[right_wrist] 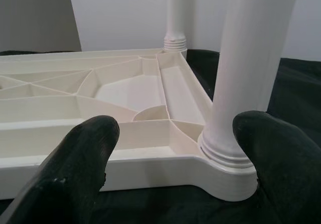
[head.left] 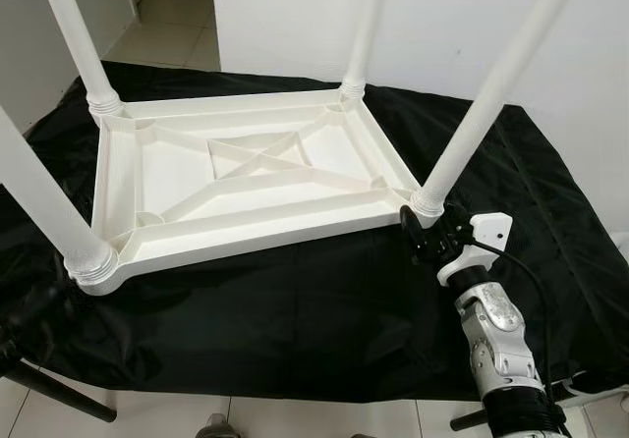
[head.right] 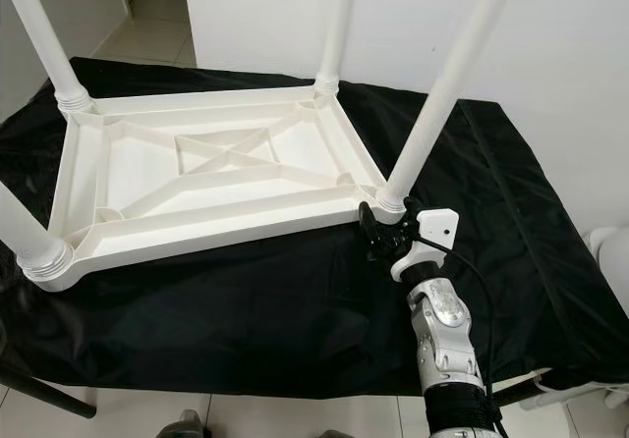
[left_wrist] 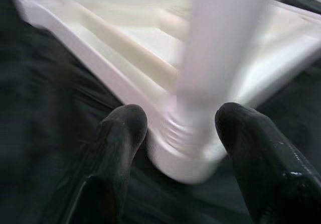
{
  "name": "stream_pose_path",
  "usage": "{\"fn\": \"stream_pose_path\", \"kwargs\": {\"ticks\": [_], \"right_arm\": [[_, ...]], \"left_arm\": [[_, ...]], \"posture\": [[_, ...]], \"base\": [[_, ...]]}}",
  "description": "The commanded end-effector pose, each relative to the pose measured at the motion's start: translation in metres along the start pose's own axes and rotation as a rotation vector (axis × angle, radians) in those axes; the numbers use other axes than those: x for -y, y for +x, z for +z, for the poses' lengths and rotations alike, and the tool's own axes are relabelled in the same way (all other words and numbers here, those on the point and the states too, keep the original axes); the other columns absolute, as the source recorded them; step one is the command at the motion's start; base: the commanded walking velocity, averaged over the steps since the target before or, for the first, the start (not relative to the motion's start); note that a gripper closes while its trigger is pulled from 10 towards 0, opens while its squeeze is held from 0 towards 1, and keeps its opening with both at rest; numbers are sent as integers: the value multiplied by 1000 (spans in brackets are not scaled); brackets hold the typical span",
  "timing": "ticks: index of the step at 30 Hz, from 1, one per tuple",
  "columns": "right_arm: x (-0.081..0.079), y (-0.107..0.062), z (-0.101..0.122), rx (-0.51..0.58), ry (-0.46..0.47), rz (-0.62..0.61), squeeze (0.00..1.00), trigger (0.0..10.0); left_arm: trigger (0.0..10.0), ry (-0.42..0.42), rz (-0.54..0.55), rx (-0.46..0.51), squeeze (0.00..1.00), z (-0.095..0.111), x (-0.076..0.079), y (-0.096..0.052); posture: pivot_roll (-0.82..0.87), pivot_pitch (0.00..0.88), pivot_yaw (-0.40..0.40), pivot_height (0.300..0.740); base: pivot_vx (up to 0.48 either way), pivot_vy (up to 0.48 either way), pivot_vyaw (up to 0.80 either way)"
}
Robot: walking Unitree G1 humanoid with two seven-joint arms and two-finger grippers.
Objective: Building children table
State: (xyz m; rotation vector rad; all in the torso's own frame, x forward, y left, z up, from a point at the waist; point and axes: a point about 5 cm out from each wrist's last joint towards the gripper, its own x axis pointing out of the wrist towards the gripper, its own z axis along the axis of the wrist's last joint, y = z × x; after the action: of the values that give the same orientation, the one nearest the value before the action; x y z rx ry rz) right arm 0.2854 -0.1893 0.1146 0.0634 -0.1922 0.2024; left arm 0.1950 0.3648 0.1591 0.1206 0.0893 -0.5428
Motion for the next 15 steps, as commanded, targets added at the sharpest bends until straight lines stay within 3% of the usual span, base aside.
{"fn": "stream_pose_path", "kwargs": {"ticks": [1, 10, 12, 15], "right_arm": [[2, 0, 0, 7, -9, -5, 0, 10000], [4, 0, 0, 11, -11, -14, 0, 10000], [4, 0, 0, 15, -7, -20, 0, 10000], [1, 2, 0, 18, -3, -20, 0, 10000]], "left_arm": [[10000, 66, 43, -14, 0, 11, -10, -3], [10000, 157, 133, -39, 0, 22, -28, 0], [10000, 219, 260, -36, 0, 29, -43, 13], [10000, 257, 364, -18, 0, 36, -53, 28]], "posture": [[249, 32, -58, 740], [247, 34, -50, 740], [244, 35, -47, 740], [236, 35, -47, 740]], "base": [[0, 0, 0], [0, 0, 0], [0, 0, 0], [0, 0, 0]]}}
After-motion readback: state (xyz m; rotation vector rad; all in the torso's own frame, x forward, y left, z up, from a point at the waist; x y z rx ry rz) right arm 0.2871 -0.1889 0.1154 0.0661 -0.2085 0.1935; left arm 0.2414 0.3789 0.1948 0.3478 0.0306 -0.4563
